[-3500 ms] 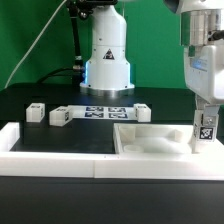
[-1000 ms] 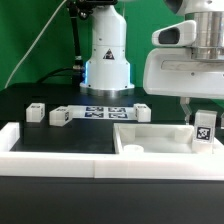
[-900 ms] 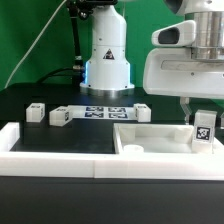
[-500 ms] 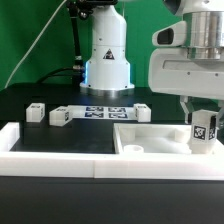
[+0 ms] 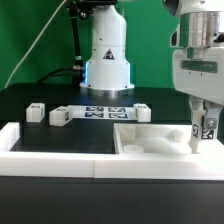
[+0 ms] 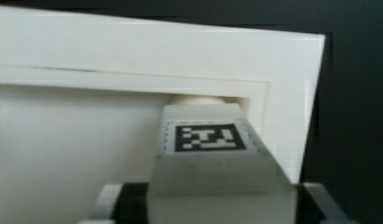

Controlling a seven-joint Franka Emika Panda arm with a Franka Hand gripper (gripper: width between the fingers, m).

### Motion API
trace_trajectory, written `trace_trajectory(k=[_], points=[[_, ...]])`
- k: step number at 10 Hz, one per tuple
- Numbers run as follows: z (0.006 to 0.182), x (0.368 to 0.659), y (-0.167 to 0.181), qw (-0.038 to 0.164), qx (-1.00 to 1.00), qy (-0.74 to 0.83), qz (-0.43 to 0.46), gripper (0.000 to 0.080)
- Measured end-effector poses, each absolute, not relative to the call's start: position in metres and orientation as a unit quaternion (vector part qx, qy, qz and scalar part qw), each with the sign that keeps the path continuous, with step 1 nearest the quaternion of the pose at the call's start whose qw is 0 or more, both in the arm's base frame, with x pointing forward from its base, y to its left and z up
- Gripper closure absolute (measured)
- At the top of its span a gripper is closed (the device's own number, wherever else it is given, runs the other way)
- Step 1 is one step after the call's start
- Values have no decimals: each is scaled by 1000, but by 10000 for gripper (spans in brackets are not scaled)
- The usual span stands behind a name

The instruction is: Assemble one leg

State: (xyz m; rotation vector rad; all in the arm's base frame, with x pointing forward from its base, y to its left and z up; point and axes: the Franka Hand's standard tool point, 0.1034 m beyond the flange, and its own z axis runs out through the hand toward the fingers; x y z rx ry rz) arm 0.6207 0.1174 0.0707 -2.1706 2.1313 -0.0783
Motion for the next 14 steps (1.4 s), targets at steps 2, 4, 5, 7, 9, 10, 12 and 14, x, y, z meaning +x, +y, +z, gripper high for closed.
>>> trace_trajectory(k=[2,4,5,7,9,10,12,14], points=[[71,620,119,55,-628,776,-16,508],[71,621,119,52,-577,815,-20,507],[71,621,118,54,-575,816,-19,507],[71,621,115,55,-576,816,-19,494],[71,621,116,55,-580,812,-20,315],[71,621,116,55,-581,812,-20,315],[71,621,116,55,-582,811,-20,160],[71,621,116,55,-582,811,-20,151]])
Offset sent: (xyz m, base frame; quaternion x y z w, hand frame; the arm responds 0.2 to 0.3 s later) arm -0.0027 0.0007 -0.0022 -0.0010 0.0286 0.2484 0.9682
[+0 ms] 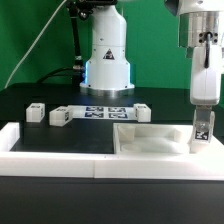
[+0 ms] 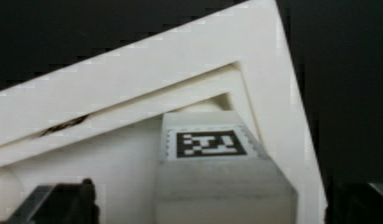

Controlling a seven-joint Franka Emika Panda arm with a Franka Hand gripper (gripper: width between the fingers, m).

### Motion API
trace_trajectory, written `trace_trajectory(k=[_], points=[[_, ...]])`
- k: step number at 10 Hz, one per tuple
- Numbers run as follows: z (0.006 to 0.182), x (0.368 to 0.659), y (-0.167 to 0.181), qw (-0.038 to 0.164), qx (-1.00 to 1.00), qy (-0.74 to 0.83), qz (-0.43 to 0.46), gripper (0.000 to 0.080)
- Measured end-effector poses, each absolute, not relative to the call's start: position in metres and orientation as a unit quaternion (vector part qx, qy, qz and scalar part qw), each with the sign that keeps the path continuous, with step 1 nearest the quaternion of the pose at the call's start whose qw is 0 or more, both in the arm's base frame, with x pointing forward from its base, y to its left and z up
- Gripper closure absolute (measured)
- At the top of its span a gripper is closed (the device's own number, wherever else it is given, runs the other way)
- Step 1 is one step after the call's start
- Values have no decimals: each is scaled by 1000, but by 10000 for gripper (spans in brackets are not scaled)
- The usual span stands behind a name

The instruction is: Assemble one leg

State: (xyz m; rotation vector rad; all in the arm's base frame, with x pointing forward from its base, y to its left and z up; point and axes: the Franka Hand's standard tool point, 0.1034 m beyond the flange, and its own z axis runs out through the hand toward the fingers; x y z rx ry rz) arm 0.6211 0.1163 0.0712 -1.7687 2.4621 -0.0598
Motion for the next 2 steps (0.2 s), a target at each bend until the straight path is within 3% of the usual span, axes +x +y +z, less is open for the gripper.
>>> trace_trajectory(k=[2], points=[[71,621,116,55,-583,811,-20,151]])
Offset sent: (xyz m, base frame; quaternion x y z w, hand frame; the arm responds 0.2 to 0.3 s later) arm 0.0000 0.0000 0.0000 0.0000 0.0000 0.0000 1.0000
